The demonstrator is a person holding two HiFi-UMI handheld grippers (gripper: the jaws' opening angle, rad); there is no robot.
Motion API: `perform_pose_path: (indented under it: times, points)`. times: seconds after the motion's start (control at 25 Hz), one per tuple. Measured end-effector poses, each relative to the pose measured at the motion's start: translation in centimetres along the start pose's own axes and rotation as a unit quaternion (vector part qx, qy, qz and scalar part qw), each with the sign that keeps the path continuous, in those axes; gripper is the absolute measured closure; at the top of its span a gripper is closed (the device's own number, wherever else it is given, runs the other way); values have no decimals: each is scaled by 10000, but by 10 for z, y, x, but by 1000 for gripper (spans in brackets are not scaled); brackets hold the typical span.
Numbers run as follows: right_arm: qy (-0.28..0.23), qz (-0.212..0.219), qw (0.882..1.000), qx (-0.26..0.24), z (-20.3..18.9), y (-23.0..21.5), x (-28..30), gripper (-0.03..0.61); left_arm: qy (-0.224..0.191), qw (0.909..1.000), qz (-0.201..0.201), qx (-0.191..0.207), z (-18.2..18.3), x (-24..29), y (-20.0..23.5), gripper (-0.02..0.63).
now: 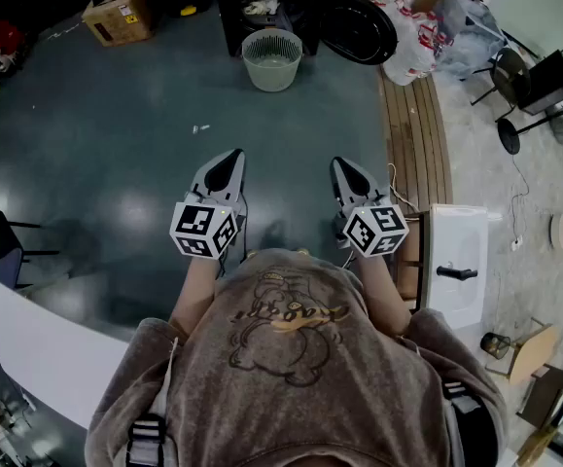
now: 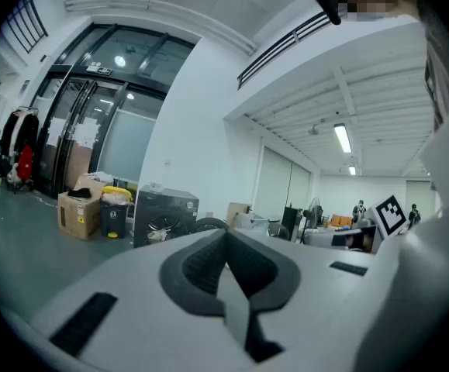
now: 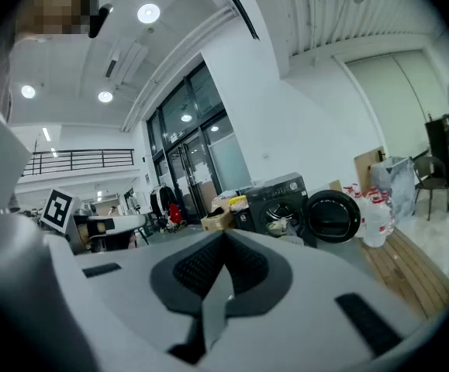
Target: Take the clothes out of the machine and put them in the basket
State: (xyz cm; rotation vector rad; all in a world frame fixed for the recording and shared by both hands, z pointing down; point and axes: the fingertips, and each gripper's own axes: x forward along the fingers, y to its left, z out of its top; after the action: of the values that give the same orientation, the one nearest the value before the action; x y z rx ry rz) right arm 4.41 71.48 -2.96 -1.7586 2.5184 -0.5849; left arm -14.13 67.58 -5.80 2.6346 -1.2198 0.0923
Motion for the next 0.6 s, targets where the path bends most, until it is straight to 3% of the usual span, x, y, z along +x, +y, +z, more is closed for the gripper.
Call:
perform_pose_path:
  times: [0.6]
  points:
    - [2,-249,9997,14,-10,10,30,581,123,9998,-167,42,1,13,52,609]
